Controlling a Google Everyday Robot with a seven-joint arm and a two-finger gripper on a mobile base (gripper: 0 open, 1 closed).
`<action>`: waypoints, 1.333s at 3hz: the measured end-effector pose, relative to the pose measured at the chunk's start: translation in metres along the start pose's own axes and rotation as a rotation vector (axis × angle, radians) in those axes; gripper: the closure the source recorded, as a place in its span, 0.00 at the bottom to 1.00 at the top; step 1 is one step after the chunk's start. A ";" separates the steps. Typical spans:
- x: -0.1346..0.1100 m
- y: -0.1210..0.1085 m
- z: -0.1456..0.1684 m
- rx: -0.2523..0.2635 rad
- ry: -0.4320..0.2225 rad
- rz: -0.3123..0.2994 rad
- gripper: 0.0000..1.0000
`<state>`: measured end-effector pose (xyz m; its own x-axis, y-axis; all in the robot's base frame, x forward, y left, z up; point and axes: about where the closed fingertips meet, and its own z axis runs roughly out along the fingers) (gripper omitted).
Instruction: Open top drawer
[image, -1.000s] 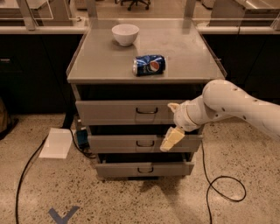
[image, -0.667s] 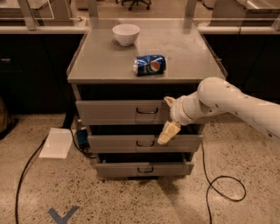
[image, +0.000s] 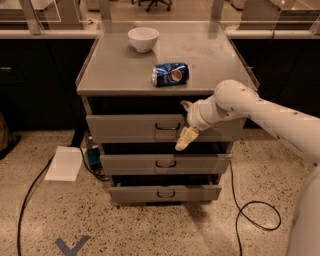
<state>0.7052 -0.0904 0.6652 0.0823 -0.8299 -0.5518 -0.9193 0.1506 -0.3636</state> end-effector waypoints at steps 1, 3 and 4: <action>0.011 -0.008 0.020 -0.067 0.033 0.060 0.00; 0.009 0.009 0.014 -0.184 0.029 0.123 0.00; -0.005 0.050 -0.021 -0.266 -0.027 0.198 0.00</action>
Offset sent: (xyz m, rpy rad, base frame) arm -0.0404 -0.0010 -0.0253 0.0351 0.4358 0.0393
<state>0.6502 -0.0900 0.6656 -0.1011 -0.7836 -0.6130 -0.9865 0.1589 -0.0404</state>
